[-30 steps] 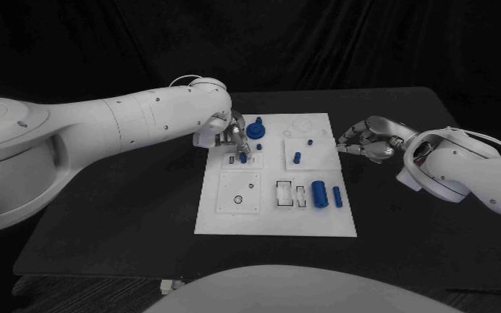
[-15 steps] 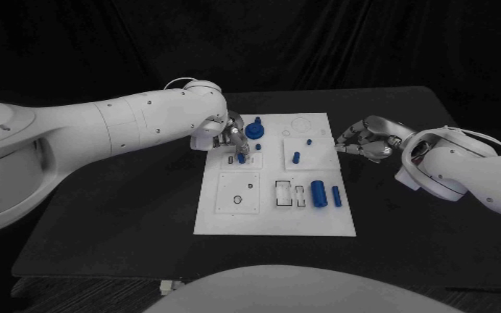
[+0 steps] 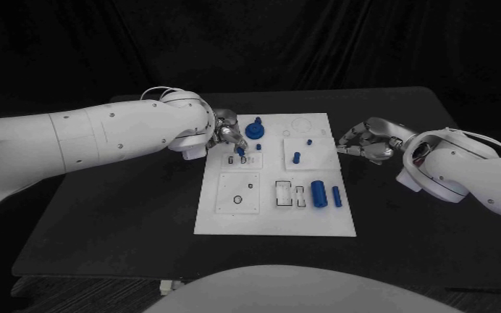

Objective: Assemble the parts on the task board

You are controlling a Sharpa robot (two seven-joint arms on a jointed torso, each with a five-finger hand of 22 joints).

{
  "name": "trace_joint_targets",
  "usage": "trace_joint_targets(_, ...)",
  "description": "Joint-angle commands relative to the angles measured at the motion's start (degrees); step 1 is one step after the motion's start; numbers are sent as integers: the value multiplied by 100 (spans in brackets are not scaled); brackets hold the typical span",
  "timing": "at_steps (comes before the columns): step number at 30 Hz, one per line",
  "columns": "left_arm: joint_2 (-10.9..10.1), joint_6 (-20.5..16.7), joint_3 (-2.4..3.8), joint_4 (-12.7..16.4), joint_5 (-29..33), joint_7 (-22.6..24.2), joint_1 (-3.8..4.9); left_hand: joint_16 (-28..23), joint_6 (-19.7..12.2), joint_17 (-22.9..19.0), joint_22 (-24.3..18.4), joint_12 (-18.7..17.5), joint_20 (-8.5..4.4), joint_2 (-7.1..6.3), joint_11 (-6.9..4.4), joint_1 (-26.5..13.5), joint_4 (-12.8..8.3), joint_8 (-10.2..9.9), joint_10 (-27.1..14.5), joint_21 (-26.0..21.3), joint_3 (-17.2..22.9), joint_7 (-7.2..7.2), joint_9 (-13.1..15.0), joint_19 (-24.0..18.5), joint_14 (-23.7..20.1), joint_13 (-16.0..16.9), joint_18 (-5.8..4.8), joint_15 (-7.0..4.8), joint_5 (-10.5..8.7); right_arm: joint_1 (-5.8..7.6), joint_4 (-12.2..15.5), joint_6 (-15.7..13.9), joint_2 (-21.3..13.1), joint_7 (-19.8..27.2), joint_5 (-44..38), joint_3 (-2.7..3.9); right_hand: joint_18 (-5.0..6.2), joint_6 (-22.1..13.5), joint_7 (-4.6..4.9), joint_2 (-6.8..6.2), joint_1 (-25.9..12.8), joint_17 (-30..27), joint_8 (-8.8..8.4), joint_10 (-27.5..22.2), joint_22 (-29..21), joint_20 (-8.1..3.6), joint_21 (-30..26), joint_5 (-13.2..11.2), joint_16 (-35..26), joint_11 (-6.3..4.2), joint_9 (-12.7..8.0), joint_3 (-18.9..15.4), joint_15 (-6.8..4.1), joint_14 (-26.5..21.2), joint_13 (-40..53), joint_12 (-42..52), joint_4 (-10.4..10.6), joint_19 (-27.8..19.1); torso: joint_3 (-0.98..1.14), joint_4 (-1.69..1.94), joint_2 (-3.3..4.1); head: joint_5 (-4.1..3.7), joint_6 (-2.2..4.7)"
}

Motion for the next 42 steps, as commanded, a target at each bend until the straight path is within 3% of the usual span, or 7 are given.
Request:
trace_joint_targets(1, -193, -1074, 2, 299, -874, 274, 4, 38, -122, 1508, 1085, 20, -29, 2, -31, -44, -336, 26, 596, -30, 374, -57, 25, -22, 595, 1495, -76, -22, -61, -33, 28, -120, -32, -5, -4, 3, 83, 37, 18, 38, 4, -5, -2, -38, 240, 25, -37, 38, -20, 19, -8, -3, 44, 0, 447, -32, -39, 2, 8, 10, -3, -1, -1)
trace_joint_targets(5, -444, -1511, -1, 595, -1502, 258, -61, 38, -180, 1508, 1089, 20, -21, -6, -24, -60, -219, 8, 596, -21, 321, -49, 62, -12, 595, 1495, -80, -15, -255, -49, 66, -245, -60, 67, -4, 3, 83, 35, 19, 35, 6, -5, -4, -37, 239, 25, -43, 39, -20, 18, -10, -4, 44, 0, 448, -32, -39, 1, 18, 15, -7, 8, -1)
trace_joint_targets(9, -627, -2040, -2, 816, -2096, 267, -232, 38, -190, 1508, 1096, 20, -21, -9, -22, -57, -187, 3, 596, 0, 304, -47, 71, 2, 595, 1495, -85, -13, -293, -70, 121, -391, -89, 146, -4, 3, 82, 35, 23, 18, 55, -11, -19, -43, 239, 30, -61, 198, -24, 21, -28, 0, 48, -9, 446, -32, -41, 5, 19, 17, -1, 4, -1)
trace_joint_targets(21, -551, -2726, -3, 801, -2574, 245, -714, 38, -183, 1508, 1113, 20, -27, -33, -31, -52, -68, 2, 596, 53, 244, -54, 97, 46, 595, 1495, -96, -23, -352, -134, 289, -856, -156, 382, -4, 3, 84, 45, 25, 4, 113, -19, -38, -55, 239, 31, -102, 443, -21, 21, -57, 15, 48, -12, 435, -34, -30, 16, 28, 32, -20, -14, -1)
trace_joint_targets(27, -482, -2879, -3, 759, -2599, 271, -844, 38, -164, 1508, 1115, 20, -31, -34, -35, -51, 11, 6, 596, 59, 194, -58, 112, 56, 595, 1495, -98, -28, -353, -140, 339, -960, -192, 429, -4, 3, 85, 46, 24, 3, 116, -17, -39, -55, 240, 31, -105, 458, -18, 20, -59, 16, 48, -11, 436, -33, -29, 17, 34, 77, -60, -72, -1)
trace_joint_targets(35, -369, -2853, -3, 684, -2481, 276, -945, 38, -145, 1508, 1115, 20, -36, -33, -40, -48, 82, 10, 596, 61, 142, -63, 124, 63, 595, 1495, -99, -33, -339, -144, 344, -970, -178, 428, -4, 3, 83, 49, 24, 2, 118, -20, -40, -55, 242, 31, -100, 480, -20, 20, -61, 17, 48, -12, 435, -32, -26, 20, 32, 63, -75, -64, -1)
trace_joint_targets(42, -259, -2713, -3, 603, -2343, 298, -1028, 38, -116, 1508, 1107, 20, -43, -23, -48, -37, 169, 14, 596, 34, 64, -70, 140, 53, 595, 1495, -93, -40, -296, -154, 299, -940, -142, 413, -4, 3, 84, 50, 24, 2, 120, -19, -40, -53, 241, 31, -104, 490, -19, 21, -62, 18, 48, -12, 438, -31, -26, 20, 44, 87, -77, -99, -1)
